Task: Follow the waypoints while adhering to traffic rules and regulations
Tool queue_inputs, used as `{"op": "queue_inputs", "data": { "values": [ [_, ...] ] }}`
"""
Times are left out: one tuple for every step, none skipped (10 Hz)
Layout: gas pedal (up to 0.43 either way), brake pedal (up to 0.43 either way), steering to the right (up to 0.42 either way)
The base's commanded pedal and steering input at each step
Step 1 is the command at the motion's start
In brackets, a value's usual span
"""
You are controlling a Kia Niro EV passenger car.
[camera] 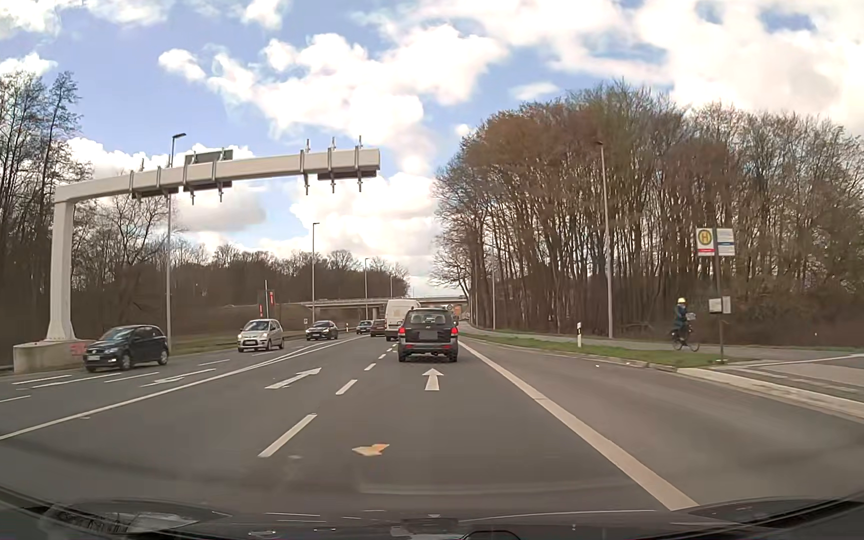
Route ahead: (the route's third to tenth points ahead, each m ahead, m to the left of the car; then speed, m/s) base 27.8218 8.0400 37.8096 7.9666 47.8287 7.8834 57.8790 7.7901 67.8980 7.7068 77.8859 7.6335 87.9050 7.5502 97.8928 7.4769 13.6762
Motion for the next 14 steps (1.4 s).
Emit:
{"op": "queue_inputs", "data": {
  "values": [
    [0.189, 0.000, -0.015],
    [0.177, 0.000, -0.015],
    [0.150, 0.000, -0.015],
    [0.130, 0.000, -0.015],
    [0.098, 0.000, -0.014],
    [0.098, 0.000, -0.013],
    [0.098, 0.000, -0.009],
    [0.098, 0.000, -0.005],
    [0.098, 0.000, -0.004],
    [0.098, 0.000, -0.004],
    [0.098, 0.000, -0.004],
    [0.098, 0.000, -0.004],
    [0.110, 0.000, -0.004],
    [0.130, 0.000, -0.004]
  ]
}}
